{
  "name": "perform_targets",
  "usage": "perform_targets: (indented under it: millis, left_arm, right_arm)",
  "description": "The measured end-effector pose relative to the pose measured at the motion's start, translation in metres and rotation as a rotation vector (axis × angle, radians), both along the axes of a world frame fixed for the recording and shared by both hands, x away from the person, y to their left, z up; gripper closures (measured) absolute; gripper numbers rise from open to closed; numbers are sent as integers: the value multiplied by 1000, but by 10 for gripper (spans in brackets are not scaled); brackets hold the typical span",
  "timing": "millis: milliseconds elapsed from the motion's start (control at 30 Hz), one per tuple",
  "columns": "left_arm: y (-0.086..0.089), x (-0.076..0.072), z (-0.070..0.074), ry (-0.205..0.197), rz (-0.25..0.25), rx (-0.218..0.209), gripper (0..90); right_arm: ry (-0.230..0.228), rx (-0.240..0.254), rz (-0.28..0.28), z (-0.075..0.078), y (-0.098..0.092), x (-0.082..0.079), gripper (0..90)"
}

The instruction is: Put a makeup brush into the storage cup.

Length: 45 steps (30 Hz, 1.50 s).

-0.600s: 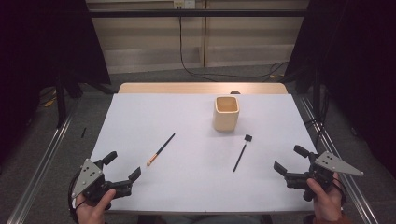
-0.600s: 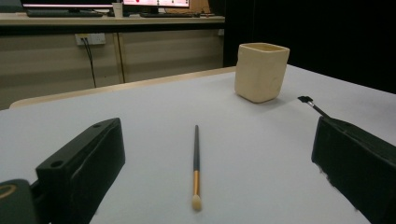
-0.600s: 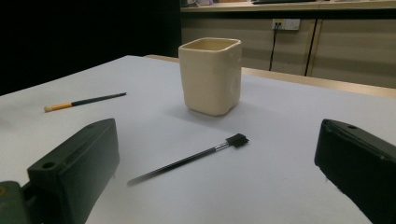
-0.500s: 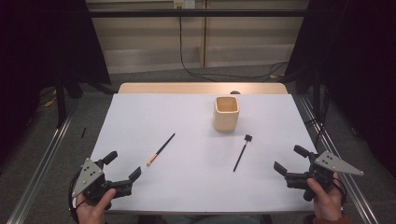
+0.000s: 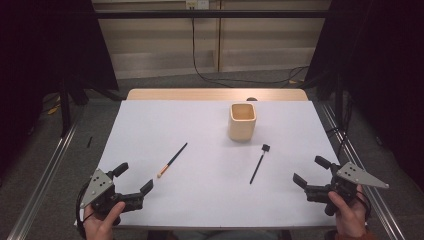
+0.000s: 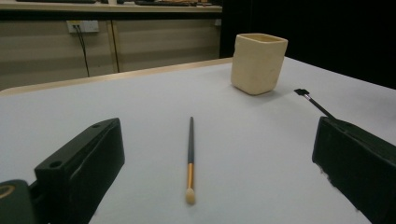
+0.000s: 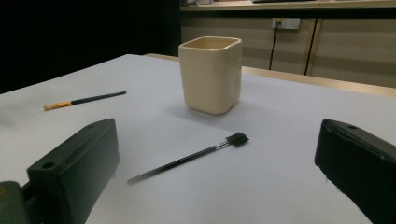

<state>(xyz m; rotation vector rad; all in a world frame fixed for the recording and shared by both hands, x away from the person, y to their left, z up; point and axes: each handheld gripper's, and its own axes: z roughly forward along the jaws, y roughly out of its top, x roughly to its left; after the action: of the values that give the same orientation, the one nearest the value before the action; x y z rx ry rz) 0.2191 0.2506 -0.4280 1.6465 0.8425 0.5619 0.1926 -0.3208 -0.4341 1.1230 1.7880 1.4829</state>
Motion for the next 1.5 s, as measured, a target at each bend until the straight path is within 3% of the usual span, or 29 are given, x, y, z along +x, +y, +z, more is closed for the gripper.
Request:
perform_targets:
  millis: [200,300,567,833,867,933,1233,1367,1500]
  left_arm:
    - [-4,1,7,-7,-10,14,23]
    - [-7,4,10,15,-10,-17,24]
    - [-12,16,16,7,-25,34,26]
    - [-17,28,18,21,-42,45,26]
    - [-18,30,20,24,-35,30,26]
    - [-22,32,23,19,-39,20,25]
    - [-41,48,34,-22,-79,50,25]
    - [-45,54,34,-16,-77,86,26]
    - [-45,61,33,15,-90,76,26]
  right_arm:
    - [-2,3,5,1,2,-1,0]
    - [-3,18,3,1,2,0,0]
    - [-5,21,6,1,3,0,0]
    - [-6,20,5,0,3,0,0]
    - [-5,19,5,0,3,0,0]
    - [-5,20,0,0,3,0,0]
    - [-6,30,3,0,3,0,0]
    - [-7,35,2,0,3,-1,0]
    - [-6,32,5,-1,4,0,0]
